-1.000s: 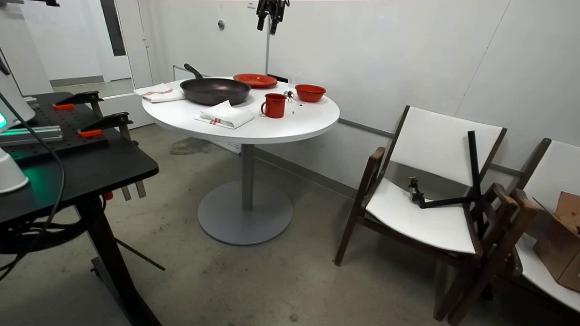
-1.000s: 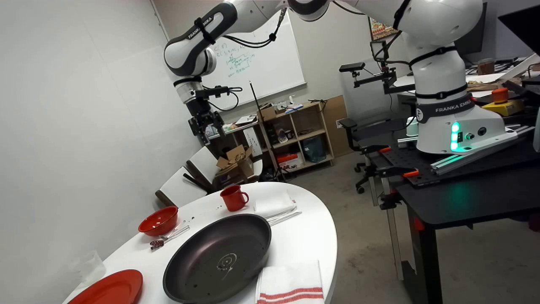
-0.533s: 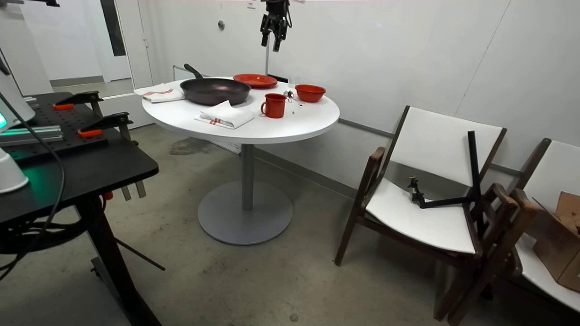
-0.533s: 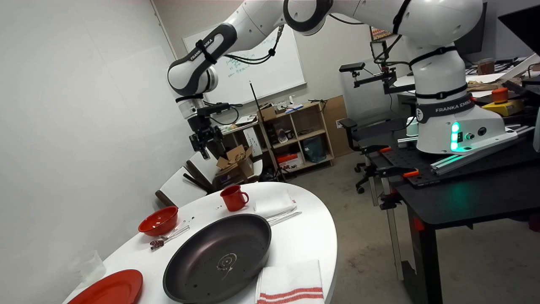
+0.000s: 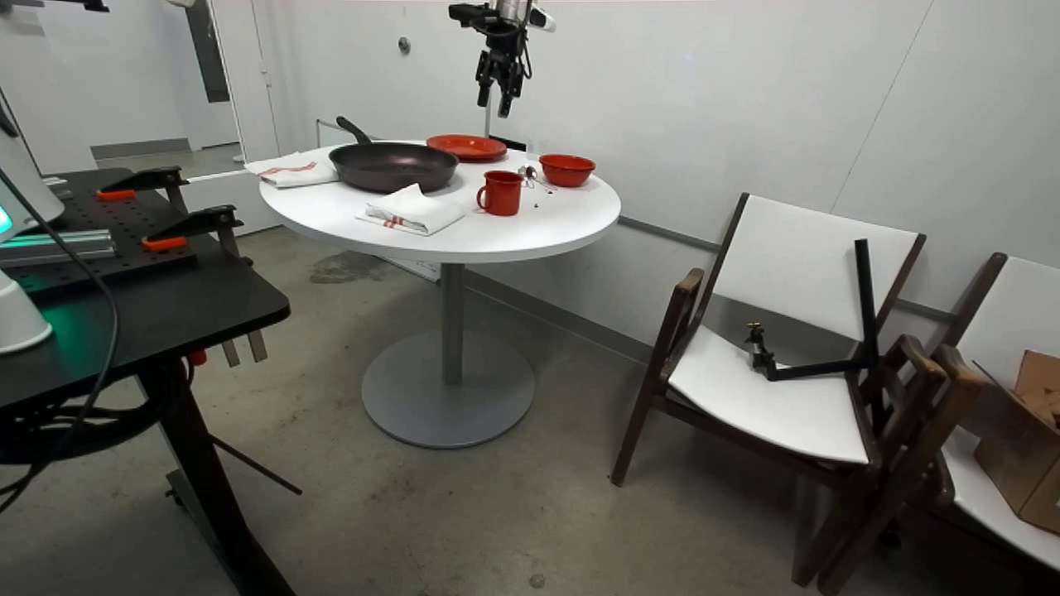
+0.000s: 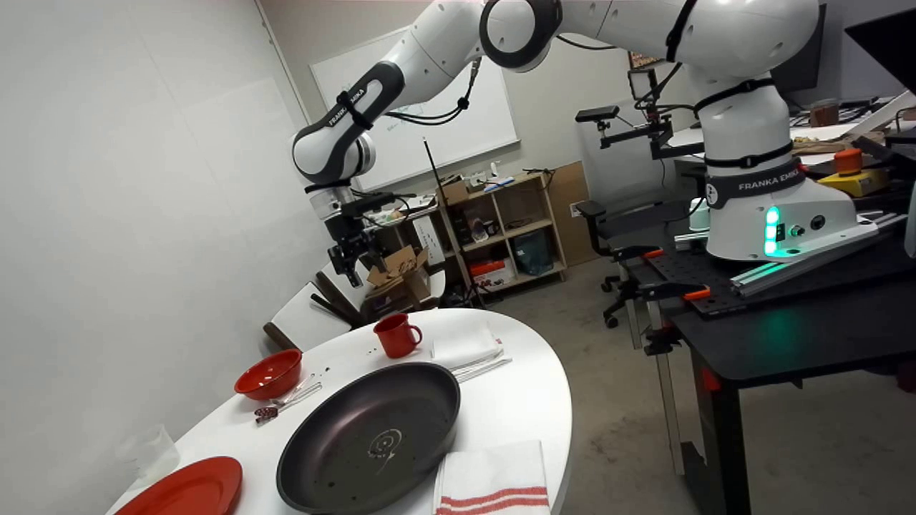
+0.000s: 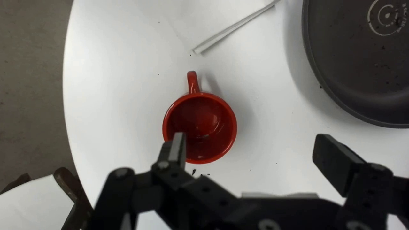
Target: Move the cup to the left
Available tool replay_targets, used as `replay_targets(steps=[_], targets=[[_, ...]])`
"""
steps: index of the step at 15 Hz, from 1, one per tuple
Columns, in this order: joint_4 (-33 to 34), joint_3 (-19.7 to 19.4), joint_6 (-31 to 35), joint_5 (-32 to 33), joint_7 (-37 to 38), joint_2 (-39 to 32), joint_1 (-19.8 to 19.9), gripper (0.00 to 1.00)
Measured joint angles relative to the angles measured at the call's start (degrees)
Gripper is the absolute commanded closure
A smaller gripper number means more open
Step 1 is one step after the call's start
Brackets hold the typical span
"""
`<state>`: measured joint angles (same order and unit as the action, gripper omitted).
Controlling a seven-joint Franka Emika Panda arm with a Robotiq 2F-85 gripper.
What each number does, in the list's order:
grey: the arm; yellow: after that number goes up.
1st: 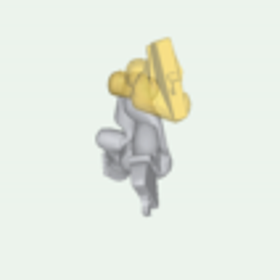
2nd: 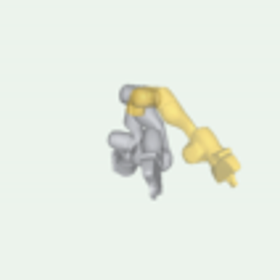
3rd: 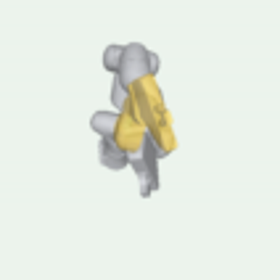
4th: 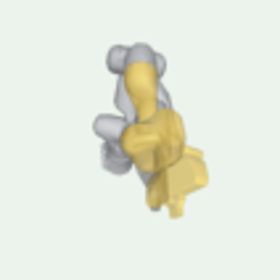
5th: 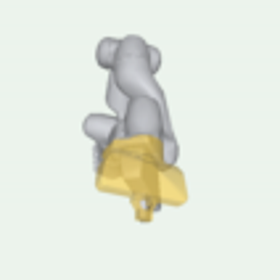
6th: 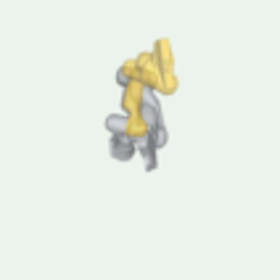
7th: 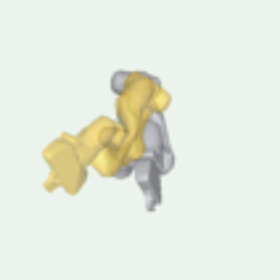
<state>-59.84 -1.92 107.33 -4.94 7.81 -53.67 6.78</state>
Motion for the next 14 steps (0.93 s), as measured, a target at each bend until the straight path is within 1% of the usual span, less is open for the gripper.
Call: replay_targets(steps=[9,14], targets=[[0.39,0.25,-0.63,0.0,0.0,-0.68,-0.01,0.0],[4.89,0.24,-2.26,0.02,-0.09,-5.66,0.45,0.0]])
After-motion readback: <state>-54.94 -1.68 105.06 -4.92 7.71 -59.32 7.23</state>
